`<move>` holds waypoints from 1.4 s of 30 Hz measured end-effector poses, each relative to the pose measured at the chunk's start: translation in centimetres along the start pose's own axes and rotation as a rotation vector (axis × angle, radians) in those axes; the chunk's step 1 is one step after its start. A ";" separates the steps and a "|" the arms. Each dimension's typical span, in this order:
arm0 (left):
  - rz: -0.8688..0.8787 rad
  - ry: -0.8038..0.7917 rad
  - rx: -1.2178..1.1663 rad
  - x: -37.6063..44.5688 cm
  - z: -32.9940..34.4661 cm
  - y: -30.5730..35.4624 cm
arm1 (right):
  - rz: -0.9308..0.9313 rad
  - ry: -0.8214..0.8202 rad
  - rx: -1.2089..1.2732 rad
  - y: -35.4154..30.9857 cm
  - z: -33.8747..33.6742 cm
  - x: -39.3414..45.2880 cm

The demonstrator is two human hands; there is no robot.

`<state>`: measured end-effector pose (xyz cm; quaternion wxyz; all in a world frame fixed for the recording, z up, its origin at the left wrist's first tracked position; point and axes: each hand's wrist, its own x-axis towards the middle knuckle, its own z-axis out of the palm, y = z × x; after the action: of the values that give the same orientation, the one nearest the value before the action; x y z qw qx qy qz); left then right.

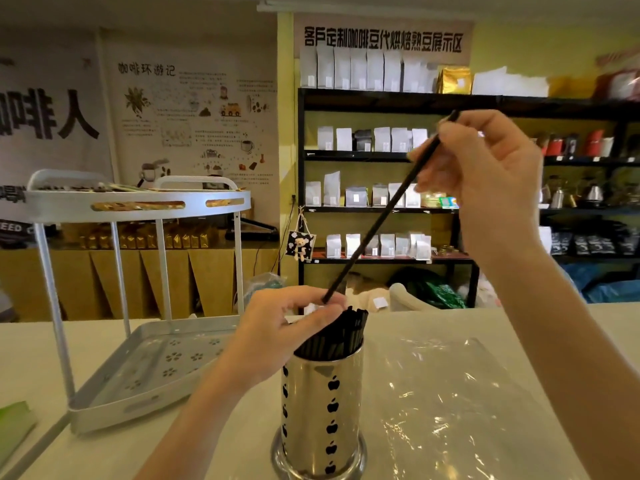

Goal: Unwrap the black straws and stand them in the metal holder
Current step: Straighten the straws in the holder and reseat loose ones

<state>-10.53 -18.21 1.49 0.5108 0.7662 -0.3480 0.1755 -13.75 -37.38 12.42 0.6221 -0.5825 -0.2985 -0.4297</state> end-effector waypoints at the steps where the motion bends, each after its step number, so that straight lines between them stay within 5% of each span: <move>1: 0.022 0.019 -0.024 0.0 -0.1 0.2 | 0.021 0.035 0.045 -0.1 -0.4 0.1; 8: -0.084 0.256 -0.185 -0.3 -2.7 1.9 | 0.465 0.181 0.283 3.8 -1.9 -3.5; 13: -0.123 0.508 -0.192 -0.3 -3.0 1.5 | 0.646 0.071 0.376 6.5 -1.2 -6.0; 19: -0.012 0.730 -0.407 -0.6 -3.7 1.7 | 0.544 -0.312 -0.110 8.0 -0.5 -7.6; 23: 0.195 0.787 -0.151 -0.6 -4.5 1.7 | 0.531 -0.381 -0.289 8.3 -1.3 -7.2; 31: 0.274 0.426 0.300 -0.1 -2.2 -0.7 | 0.472 -0.599 -0.476 8.6 -2.1 -9.0; 42: 0.019 0.127 0.299 0.4 -0.3 -3.3 | 0.357 -0.621 -0.585 8.2 -0.7 -8.5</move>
<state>-7.91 -17.31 -0.33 0.4105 0.8177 -0.2923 0.2783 -10.46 -36.86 1.10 0.3770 -0.8769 -0.2319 -0.1874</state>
